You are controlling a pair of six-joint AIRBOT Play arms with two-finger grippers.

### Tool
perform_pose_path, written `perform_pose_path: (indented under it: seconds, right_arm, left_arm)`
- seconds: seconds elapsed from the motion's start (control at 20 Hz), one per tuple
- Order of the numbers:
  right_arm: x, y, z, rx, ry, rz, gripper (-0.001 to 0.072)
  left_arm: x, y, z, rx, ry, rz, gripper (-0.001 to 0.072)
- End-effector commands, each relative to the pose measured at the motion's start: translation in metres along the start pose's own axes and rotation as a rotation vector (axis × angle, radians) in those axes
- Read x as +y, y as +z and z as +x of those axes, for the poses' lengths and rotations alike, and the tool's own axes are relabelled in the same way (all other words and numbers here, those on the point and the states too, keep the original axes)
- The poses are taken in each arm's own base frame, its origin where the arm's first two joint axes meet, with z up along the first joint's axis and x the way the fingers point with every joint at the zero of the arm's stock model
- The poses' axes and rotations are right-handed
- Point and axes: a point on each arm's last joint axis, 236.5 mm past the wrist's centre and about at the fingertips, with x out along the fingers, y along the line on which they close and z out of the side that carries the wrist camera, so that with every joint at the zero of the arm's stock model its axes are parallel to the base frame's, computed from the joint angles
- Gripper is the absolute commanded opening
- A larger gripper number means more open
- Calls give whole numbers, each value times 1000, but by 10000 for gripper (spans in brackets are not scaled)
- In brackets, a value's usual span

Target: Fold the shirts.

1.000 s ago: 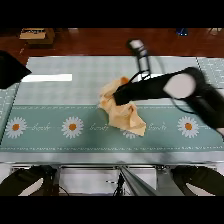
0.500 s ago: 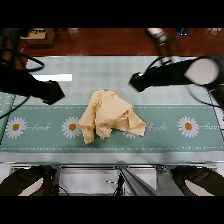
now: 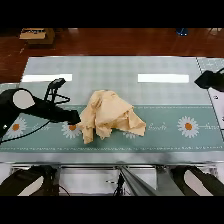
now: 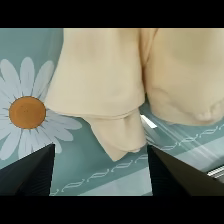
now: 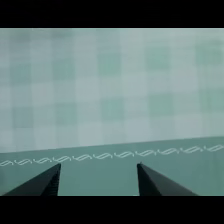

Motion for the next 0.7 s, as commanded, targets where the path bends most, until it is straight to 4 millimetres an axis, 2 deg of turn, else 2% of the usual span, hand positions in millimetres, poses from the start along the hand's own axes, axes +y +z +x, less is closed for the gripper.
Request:
perform_pose_path:
  seconds: [0.0, 0.1, 0.2, 0.3, 0.45, 0.65]
  right_arm:
    - [-9, -41, 26, 81, 96, 120, 554]
    - [-2, -62, 39, 128, 138, 125, 554]
    - [5, -74, 46, 153, 171, 131, 553]
    - [6, -80, 47, 168, 178, 131, 554]
    - [7, -82, 47, 179, 183, 126, 554]
    - [8, -84, 46, 189, 188, 127, 554]
  left_arm:
    - [22, 4, 10, -47, -95, -112, 704]
    - [32, 15, 8, -76, -161, -164, 704]
    - [35, 22, 16, -73, -223, -177, 702]
    - [29, 24, 30, -45, -289, -153, 586]
    - [22, 18, 56, 26, -349, -151, 607]
    - [30, 8, 84, 96, -357, -154, 609]
